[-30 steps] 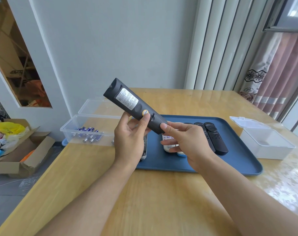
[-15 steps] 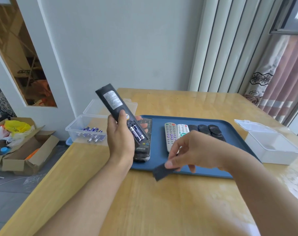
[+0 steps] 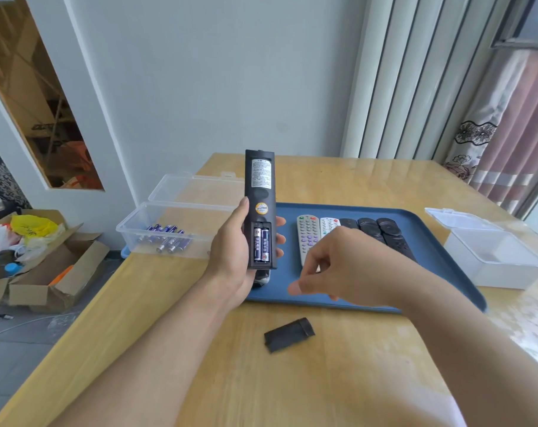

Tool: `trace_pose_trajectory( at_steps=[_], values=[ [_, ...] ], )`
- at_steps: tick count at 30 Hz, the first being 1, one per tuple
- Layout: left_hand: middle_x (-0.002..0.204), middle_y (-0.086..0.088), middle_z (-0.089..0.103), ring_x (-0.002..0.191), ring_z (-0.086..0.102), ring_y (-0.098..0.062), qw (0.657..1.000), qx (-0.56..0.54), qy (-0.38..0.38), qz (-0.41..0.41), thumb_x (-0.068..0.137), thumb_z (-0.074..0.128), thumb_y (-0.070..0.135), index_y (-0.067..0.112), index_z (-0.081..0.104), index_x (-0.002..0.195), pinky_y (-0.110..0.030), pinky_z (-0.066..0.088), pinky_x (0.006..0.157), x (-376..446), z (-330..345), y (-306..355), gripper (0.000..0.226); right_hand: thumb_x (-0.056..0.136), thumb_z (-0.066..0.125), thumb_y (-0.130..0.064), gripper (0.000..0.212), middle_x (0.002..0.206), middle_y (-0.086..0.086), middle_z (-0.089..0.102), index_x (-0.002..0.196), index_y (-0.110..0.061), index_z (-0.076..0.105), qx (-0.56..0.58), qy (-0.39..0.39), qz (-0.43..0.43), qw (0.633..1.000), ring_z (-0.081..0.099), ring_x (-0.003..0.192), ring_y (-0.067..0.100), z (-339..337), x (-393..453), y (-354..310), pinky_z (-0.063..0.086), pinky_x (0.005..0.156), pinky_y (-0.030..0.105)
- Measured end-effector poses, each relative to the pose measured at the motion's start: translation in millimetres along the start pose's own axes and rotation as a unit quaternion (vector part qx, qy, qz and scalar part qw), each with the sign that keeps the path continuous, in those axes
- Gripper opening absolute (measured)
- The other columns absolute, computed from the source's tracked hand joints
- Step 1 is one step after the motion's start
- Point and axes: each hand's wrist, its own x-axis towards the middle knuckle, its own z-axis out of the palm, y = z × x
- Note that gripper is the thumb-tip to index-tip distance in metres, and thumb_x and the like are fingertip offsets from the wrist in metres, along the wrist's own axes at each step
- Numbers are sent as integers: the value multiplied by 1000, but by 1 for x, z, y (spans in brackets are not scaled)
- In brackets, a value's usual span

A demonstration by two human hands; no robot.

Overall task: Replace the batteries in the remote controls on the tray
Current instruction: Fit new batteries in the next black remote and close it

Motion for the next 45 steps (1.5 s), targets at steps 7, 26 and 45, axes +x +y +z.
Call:
trace_pose_trajectory(
  at_steps=[7,26,45],
  values=[
    [83,-1,70,59,60,-14,998,28,-28,-58,103,43,52,16,69,121,-27,39,49,-9,8,-2,49,87,73,-46,13,77,-20,61,99,-42,76,-9,270,-148,951,54,61,7,22,17,3,46,61,27],
    [88,-5,69,68,68,-12,997,-36,-40,-51,105,44,45,13,69,118,-19,52,54,-12,12,-3,42,89,76,-26,13,82,-10,68,100,-30,80,26,310,-194,930,64,72,12,37,27,6,54,68,39],
    [102,-17,62,95,58,-30,999,8,-29,-15,106,46,40,9,67,111,-42,52,85,-12,15,-9,38,91,72,-28,8,69,-11,71,83,-27,73,211,228,-64,948,64,62,7,31,23,0,54,50,28]
  ],
)
